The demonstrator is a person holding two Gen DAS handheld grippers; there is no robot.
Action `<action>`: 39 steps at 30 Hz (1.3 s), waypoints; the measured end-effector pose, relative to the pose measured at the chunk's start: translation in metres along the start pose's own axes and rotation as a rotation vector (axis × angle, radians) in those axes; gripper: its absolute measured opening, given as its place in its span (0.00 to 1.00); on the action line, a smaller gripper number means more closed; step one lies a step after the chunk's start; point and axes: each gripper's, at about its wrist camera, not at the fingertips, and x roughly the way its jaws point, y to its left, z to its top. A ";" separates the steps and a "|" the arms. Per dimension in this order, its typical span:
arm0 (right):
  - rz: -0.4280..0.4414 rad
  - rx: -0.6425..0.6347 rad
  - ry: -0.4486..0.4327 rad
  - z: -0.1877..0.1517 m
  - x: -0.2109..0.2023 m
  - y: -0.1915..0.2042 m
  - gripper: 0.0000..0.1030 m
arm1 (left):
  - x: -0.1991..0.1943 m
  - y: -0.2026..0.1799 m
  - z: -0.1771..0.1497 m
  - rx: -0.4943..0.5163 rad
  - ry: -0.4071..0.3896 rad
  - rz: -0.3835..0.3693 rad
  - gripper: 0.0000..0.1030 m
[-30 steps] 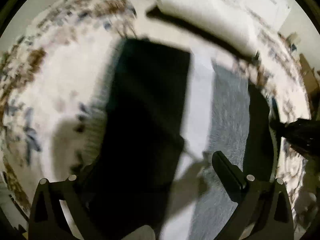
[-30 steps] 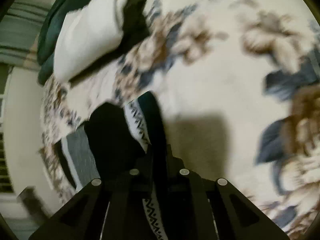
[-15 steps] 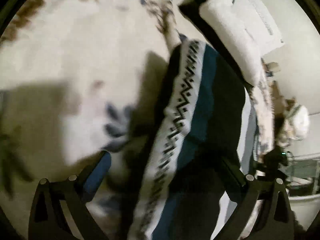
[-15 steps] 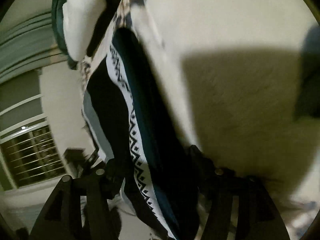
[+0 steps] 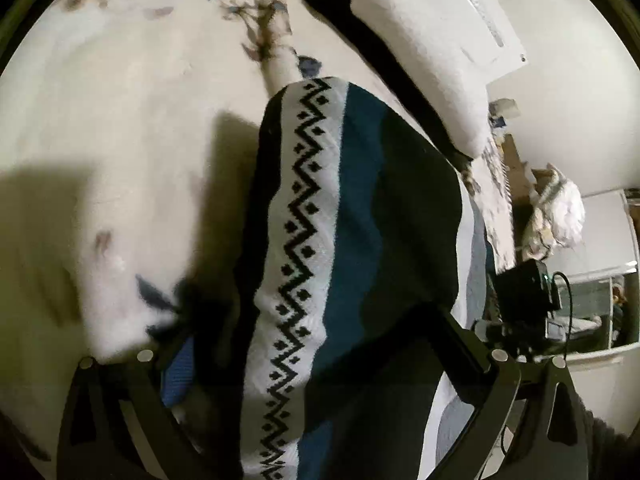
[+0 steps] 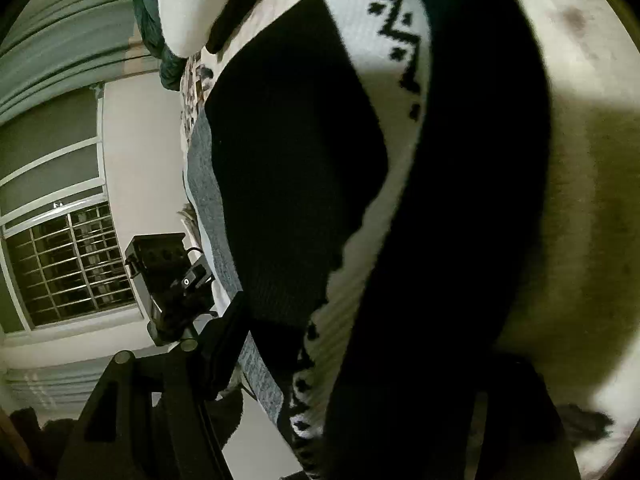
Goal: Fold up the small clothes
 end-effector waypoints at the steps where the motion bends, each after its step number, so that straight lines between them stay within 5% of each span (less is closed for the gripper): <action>1: -0.003 0.001 -0.001 0.000 0.001 0.000 0.70 | 0.001 0.000 0.000 -0.002 -0.001 -0.006 0.99; 2: -0.003 0.006 -0.004 0.000 0.003 0.000 0.70 | 0.003 -0.001 0.001 0.003 -0.001 -0.012 0.97; 3: -0.007 0.013 -0.011 0.001 0.004 0.000 0.66 | 0.002 -0.005 0.002 0.016 -0.009 -0.018 0.66; 5: -0.028 0.015 -0.032 0.001 0.004 0.003 0.54 | 0.000 -0.017 0.005 0.038 -0.012 -0.044 0.34; 8: -0.045 0.028 -0.095 -0.007 -0.002 0.012 0.37 | -0.013 -0.033 0.012 0.083 -0.045 -0.017 0.21; 15: -0.106 0.014 -0.214 -0.027 -0.027 0.061 0.30 | -0.047 -0.058 0.034 0.130 -0.063 -0.013 0.19; 21: -0.077 -0.008 -0.311 -0.007 -0.071 0.124 0.30 | -0.072 -0.104 0.103 0.225 -0.094 0.007 0.19; 27: -0.049 -0.062 -0.397 0.082 -0.108 0.182 0.30 | -0.072 -0.137 0.198 0.298 -0.162 0.044 0.19; 33: -0.066 -0.071 -0.437 0.196 -0.119 0.213 0.30 | -0.030 -0.150 0.291 0.339 -0.171 0.129 0.20; 37: -0.117 -0.032 -0.436 0.253 -0.122 0.202 0.30 | 0.012 -0.151 0.322 0.382 -0.122 0.238 0.24; 39: -0.161 -0.013 -0.425 0.267 -0.122 0.196 0.31 | 0.029 -0.154 0.326 0.405 -0.102 0.310 0.34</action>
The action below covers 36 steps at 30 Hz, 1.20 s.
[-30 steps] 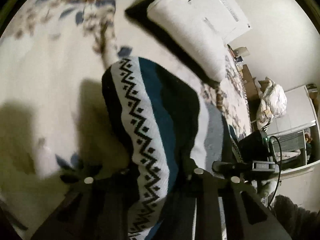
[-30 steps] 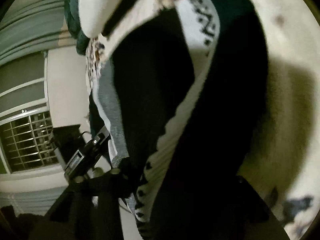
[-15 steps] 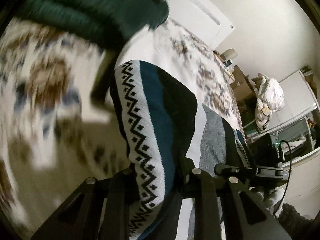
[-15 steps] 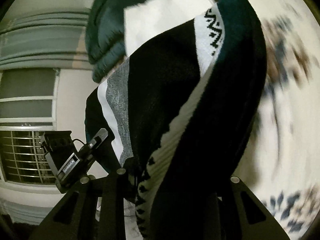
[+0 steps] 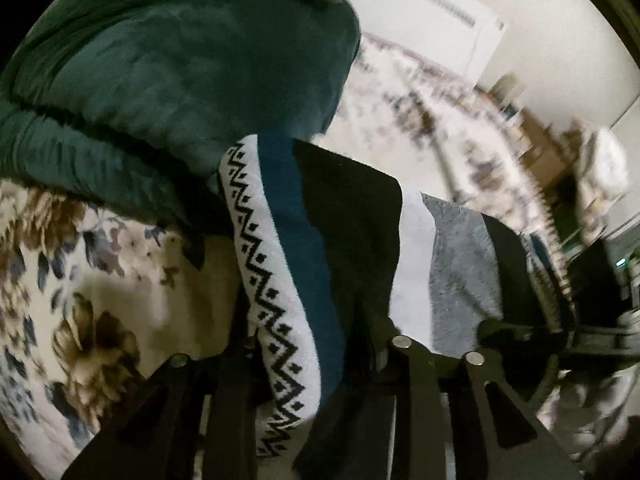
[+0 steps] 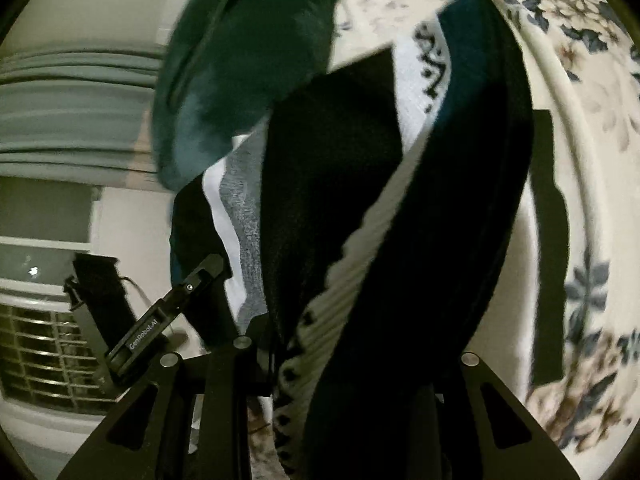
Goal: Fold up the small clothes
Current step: 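Release the folded sweater on the bed and pull both tools back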
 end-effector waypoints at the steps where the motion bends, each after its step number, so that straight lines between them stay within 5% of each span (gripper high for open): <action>1: -0.021 0.002 0.004 0.003 0.002 0.000 0.33 | 0.002 -0.002 0.001 0.010 -0.001 0.027 0.39; 6: -0.233 -0.001 -0.049 -0.003 -0.015 0.010 0.74 | -0.015 -0.011 -0.001 0.018 -0.046 0.171 0.93; 10: -0.602 -0.144 -0.160 -0.035 -0.047 0.018 0.99 | -0.046 -0.028 -0.017 0.046 -0.121 0.297 0.96; 15: -0.861 -0.224 -0.261 -0.098 -0.083 0.037 1.00 | -0.083 -0.048 -0.042 0.045 -0.156 0.354 0.99; 27: -0.948 -0.344 -0.458 -0.236 -0.204 0.157 1.00 | -0.244 -0.113 -0.105 0.043 -0.225 0.351 1.00; 36: -0.913 -0.370 -0.596 -0.342 -0.317 0.245 1.00 | -0.373 -0.154 -0.150 0.055 -0.310 0.327 1.00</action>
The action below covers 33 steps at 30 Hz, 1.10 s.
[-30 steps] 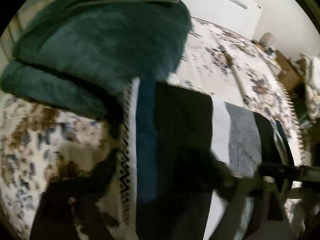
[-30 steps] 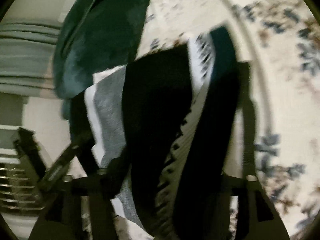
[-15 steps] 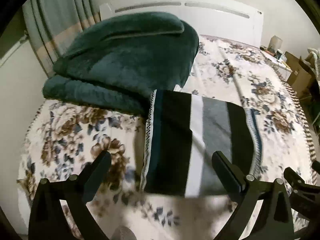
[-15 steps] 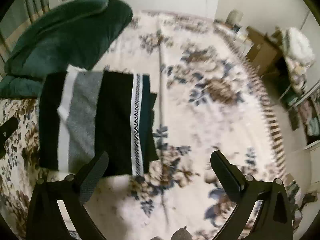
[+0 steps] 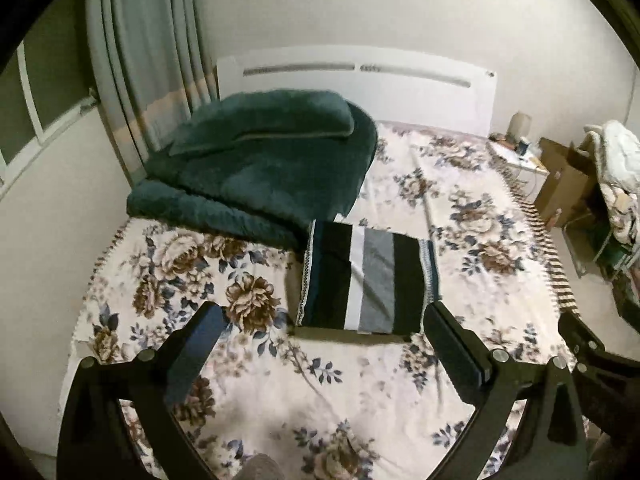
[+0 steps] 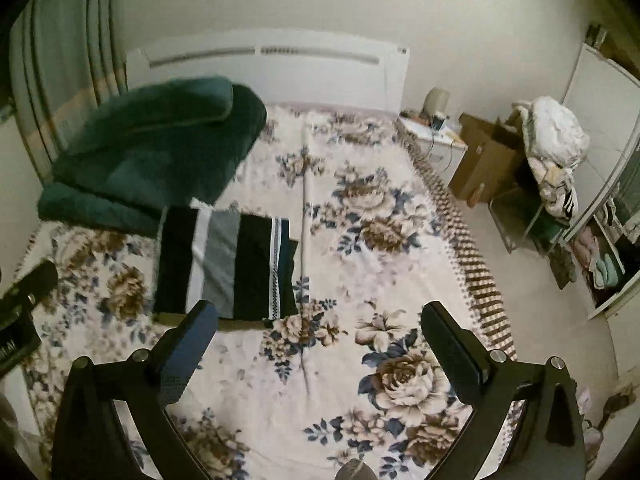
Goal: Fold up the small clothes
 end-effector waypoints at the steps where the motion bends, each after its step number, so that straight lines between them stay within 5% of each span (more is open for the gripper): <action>1: 0.000 0.000 -0.016 -0.001 -0.017 -0.002 1.00 | -0.013 0.000 -0.001 0.001 -0.006 0.000 1.00; 11: 0.037 -0.012 -0.134 -0.022 -0.170 -0.026 1.00 | -0.120 0.004 -0.017 -0.013 -0.061 -0.006 1.00; 19: 0.060 -0.002 -0.201 -0.038 -0.251 -0.040 1.00 | -0.173 0.003 -0.032 -0.008 -0.102 0.002 1.00; 33: 0.081 0.015 -0.210 -0.055 -0.302 -0.055 1.00 | -0.214 0.003 -0.050 -0.025 -0.125 -0.011 1.00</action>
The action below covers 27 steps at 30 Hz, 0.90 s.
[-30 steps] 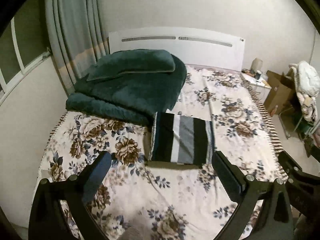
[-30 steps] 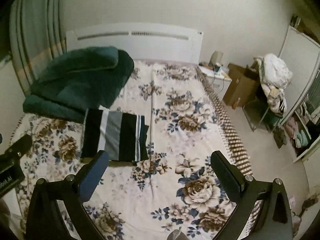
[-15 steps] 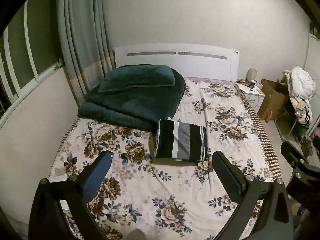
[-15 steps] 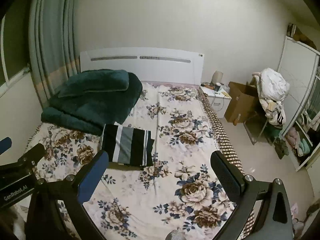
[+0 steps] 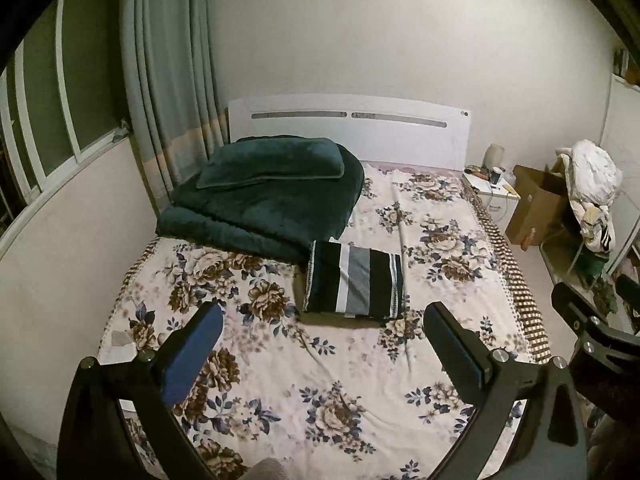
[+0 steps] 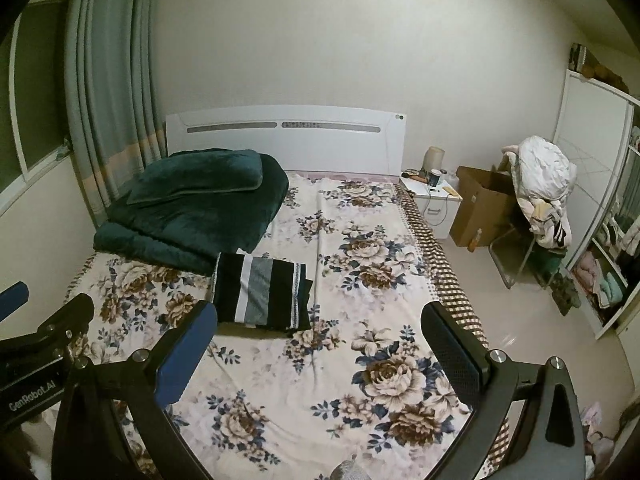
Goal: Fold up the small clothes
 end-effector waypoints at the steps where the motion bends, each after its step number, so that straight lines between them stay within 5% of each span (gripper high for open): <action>1: -0.001 0.000 0.001 0.000 0.006 0.001 1.00 | -0.003 0.001 0.000 -0.004 -0.001 0.001 1.00; 27: 0.019 -0.016 0.000 0.002 -0.034 0.001 1.00 | -0.018 0.006 0.002 -0.017 -0.011 0.010 1.00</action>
